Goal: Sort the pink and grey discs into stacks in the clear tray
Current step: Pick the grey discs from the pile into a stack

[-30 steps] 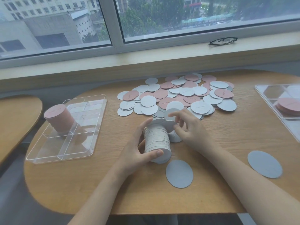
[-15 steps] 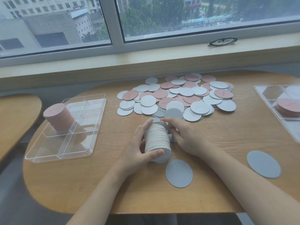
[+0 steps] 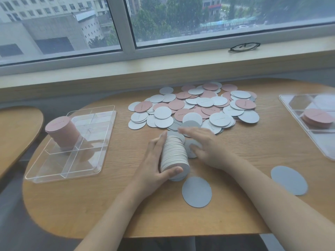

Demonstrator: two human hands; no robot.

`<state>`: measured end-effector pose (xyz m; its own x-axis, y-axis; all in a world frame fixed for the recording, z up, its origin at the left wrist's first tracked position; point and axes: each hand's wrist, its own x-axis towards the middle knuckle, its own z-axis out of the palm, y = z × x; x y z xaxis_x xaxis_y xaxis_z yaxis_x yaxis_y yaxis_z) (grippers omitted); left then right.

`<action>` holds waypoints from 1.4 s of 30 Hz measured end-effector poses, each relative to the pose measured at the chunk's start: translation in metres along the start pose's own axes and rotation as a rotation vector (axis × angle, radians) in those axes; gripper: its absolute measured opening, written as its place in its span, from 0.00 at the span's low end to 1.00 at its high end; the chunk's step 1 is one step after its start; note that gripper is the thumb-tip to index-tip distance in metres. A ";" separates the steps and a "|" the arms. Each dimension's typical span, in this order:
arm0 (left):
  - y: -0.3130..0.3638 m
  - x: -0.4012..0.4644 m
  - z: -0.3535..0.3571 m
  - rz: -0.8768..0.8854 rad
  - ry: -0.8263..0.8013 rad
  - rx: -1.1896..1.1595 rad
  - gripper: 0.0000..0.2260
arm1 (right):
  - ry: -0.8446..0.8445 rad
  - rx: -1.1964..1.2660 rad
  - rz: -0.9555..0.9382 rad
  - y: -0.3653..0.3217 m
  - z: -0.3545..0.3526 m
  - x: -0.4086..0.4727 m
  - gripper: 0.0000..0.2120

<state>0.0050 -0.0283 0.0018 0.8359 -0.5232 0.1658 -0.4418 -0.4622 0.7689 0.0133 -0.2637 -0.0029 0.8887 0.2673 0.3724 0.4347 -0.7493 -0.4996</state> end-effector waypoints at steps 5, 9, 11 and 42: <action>0.000 -0.002 -0.002 -0.023 -0.011 -0.050 0.50 | 0.302 -0.209 0.372 0.040 -0.025 0.003 0.22; -0.001 -0.002 -0.001 -0.011 -0.016 -0.049 0.51 | 0.194 -0.290 0.606 0.055 -0.032 0.001 0.30; -0.002 -0.002 -0.001 -0.009 -0.014 -0.057 0.50 | 0.083 -0.343 0.638 0.053 -0.030 0.001 0.36; -0.004 -0.003 -0.003 -0.019 0.002 -0.172 0.50 | 0.347 0.325 0.312 -0.003 -0.020 -0.001 0.07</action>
<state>0.0056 -0.0230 -0.0005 0.8442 -0.5141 0.1516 -0.3641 -0.3426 0.8661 0.0086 -0.2743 0.0141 0.9061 -0.1931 0.3764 0.2302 -0.5213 -0.8217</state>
